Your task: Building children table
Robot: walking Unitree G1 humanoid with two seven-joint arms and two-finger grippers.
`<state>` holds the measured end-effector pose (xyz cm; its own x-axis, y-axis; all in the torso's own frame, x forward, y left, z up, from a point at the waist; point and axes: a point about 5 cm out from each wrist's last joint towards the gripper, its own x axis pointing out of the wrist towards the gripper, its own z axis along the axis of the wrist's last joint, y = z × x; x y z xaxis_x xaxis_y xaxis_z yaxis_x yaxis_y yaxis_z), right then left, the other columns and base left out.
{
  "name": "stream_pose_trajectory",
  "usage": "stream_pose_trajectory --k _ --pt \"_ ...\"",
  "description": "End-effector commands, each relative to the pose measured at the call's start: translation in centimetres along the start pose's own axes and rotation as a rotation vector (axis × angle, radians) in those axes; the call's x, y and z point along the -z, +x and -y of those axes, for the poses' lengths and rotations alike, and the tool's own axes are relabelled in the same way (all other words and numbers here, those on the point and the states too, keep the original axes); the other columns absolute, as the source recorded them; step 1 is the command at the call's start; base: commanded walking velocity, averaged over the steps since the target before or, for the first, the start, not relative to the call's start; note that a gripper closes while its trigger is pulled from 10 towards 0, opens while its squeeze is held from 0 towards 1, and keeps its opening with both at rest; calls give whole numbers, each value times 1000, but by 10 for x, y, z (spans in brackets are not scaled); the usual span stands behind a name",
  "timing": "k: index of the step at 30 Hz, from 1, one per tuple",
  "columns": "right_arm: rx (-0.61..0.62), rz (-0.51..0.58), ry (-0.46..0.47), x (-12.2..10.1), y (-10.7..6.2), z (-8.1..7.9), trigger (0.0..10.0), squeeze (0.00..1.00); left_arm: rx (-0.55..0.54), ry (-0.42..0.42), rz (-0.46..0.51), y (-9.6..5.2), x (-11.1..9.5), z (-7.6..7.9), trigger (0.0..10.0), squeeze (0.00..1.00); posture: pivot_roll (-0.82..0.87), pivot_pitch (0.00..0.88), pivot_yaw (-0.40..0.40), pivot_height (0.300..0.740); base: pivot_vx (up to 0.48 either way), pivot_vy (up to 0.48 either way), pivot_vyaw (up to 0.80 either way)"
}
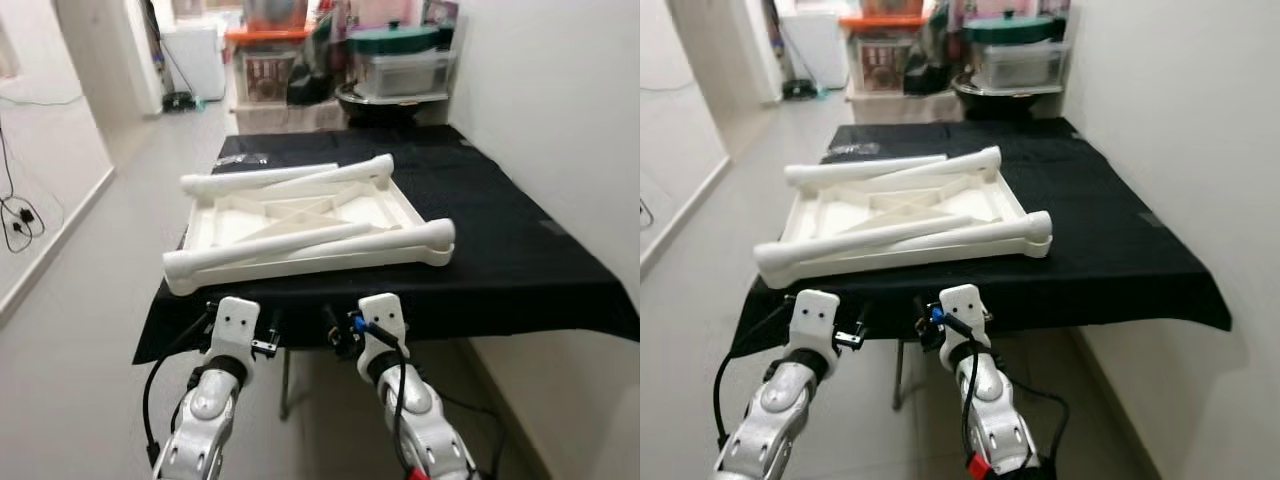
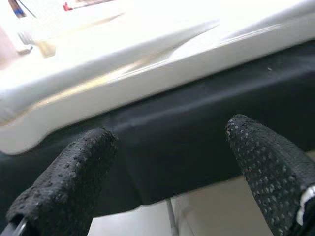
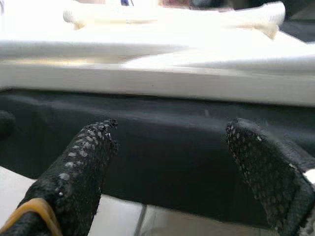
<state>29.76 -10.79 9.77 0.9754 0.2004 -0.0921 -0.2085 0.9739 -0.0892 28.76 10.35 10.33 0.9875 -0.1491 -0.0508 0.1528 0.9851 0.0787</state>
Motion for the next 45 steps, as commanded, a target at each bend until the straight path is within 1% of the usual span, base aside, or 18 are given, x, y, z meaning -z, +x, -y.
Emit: stream_pose_trajectory --k 1,7,18,19,20,21,23,24,25,26,29,30,31,33,36,39,41,45 --pt "3 5 19 -1 1 -1 10000 0 1 11 -11 -1 2 -1 10000 0 -19 0 15 740 0 480 0" --pt "3 8 17 -2 1 -1 10000 0 22 18 12 -1 0 2 10000 0 -17 0 14 740 141 427 0" --pt "-2 27 16 -4 -1 -2 10000 0 19 33 27 -3 -3 2 10000 0 -17 0 16 740 0 0 0" --pt "7 52 22 -7 -1 -1 10000 0 17 30 38 -3 -5 2 10000 0 -17 0 16 740 0 0 0" --pt "7 151 54 -24 -2 0 10000 0 -5 22 110 -2 -20 -1 10000 0 -17 0 15 740 0 0 0" --pt "7 151 54 -24 -2 0 10000 0 -5 22 110 -2 -20 -1 10000 0 -17 0 15 740 0 0 0" --pt "35 251 102 -47 -1 4 10000 0 -19 51 189 0 -37 -5 10000 0 -15 0 15 740 0 0 0" --pt "35 251 102 -47 -1 4 10000 0 -19 51 189 0 -37 -5 10000 0 -15 0 15 740 0 0 0" --pt "49 302 108 -60 -1 7 10000 0 -37 56 236 1 -49 -10 10000 0 -15 0 16 740 0 0 0" --pt "65 375 101 -78 -1 10 10000 0 -71 50 296 3 -67 -18 10000 0 -12 0 13 740 0 0 0" --pt "69 391 96 -82 -2 10 10000 0 -82 44 310 3 -72 -21 10000 0 -12 0 13 740 0 0 0" --pt "81 402 101 -87 -1 12 10000 0 -94 37 321 4 -76 -24 10000 0 -11 0 14 740 0 0 0" --pt "93 415 104 -92 0 15 10000 0 -110 36 338 6 -81 -27 10000 0 -14 0 9 740 0 0 -800" --pt "105 417 106 -95 2 17 10000 0 -122 36 347 7 -85 -28 10000 0 -13 0 11 740 0 0 -800" --pt "113 417 104 -97 4 19 10000 0 -131 43 353 8 -88 -29 10000 0 -13 0 12 740 0 0 -800" --pt "113 416 98 -98 4 19 10000 0 -133 51 355 8 -90 -30 10000 0 -14 0 13 740 0 0 0" --pt "110 419 99 -98 3 18 10000 0 -145 37 350 9 -90 -32 10000 0 -14 0 13 740 0 0 0" --pt "107 423 104 -98 2 17 10000 0 -152 51 354 9 -93 -36 10000 0 -12 0 15 740 352 0 0"
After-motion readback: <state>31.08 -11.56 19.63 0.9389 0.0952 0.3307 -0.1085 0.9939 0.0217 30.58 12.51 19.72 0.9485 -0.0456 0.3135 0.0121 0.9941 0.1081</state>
